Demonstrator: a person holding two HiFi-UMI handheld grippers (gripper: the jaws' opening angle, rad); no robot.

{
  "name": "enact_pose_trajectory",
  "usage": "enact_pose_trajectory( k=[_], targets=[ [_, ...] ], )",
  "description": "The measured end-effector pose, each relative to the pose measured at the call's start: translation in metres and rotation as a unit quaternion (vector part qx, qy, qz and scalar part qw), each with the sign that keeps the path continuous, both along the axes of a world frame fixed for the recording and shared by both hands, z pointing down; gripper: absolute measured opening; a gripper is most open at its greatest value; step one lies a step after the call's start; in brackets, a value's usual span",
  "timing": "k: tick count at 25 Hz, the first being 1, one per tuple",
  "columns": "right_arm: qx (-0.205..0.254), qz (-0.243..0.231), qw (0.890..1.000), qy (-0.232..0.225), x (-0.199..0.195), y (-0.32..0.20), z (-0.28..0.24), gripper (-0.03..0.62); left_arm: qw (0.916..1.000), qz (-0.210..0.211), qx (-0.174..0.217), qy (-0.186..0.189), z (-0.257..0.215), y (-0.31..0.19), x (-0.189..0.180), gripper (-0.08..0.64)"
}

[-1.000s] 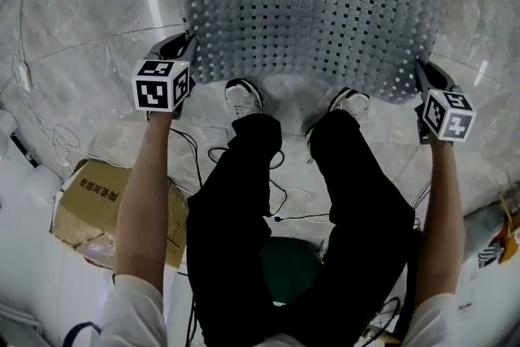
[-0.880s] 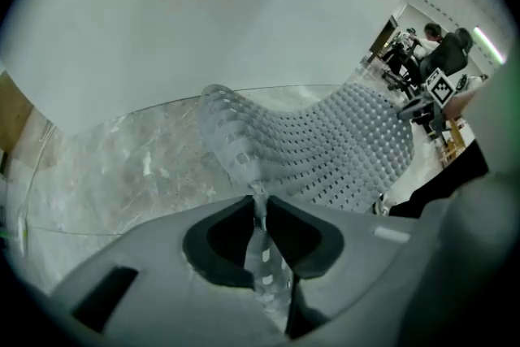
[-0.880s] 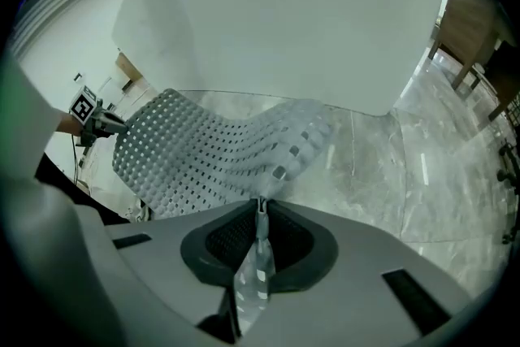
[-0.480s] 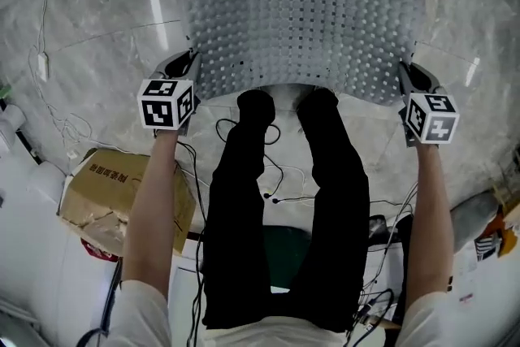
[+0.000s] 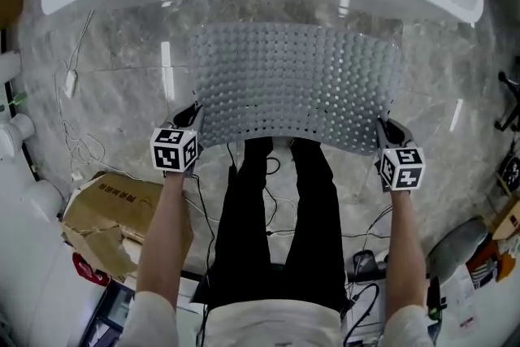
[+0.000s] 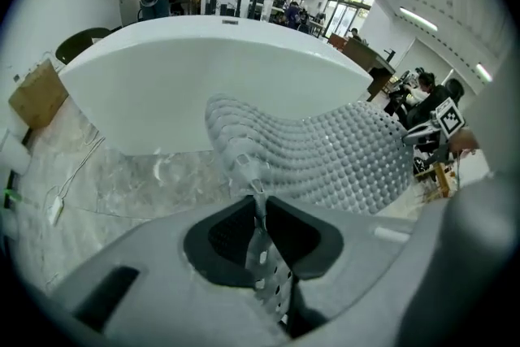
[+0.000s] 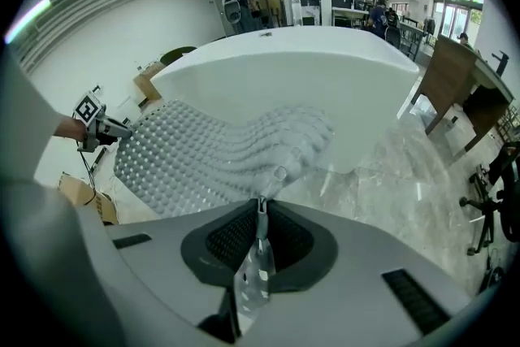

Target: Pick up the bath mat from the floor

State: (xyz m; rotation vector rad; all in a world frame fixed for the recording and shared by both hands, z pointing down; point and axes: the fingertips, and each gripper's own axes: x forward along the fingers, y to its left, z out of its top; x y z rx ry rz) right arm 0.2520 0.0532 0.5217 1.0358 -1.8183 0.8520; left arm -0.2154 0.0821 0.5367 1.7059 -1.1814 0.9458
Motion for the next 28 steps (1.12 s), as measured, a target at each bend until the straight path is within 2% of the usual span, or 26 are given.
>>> enact_pose_trajectory(
  k=[8,18,22,28],
  targets=[
    [0.05,0.017,0.999,-0.008,-0.002,0.011,-0.129,0.037,0.9982,-0.027,0.049,0.02,-0.127,0.013,-0.014,0.054],
    [0.16,0.041,0.986,-0.031,-0.01,-0.008,-0.294,0.037,0.9855,-0.031,0.167,0.013,-0.284,-0.008,-0.041,0.052],
    [0.213,0.05,0.975,-0.042,-0.018,-0.011,-0.356,0.037,0.9737,-0.035,0.225,0.004,-0.347,-0.015,-0.057,0.052],
    [0.303,0.072,0.949,-0.054,-0.017,-0.025,-0.446,0.037,0.9443,-0.058,0.323,0.022,-0.448,-0.035,-0.063,0.051]
  ],
)
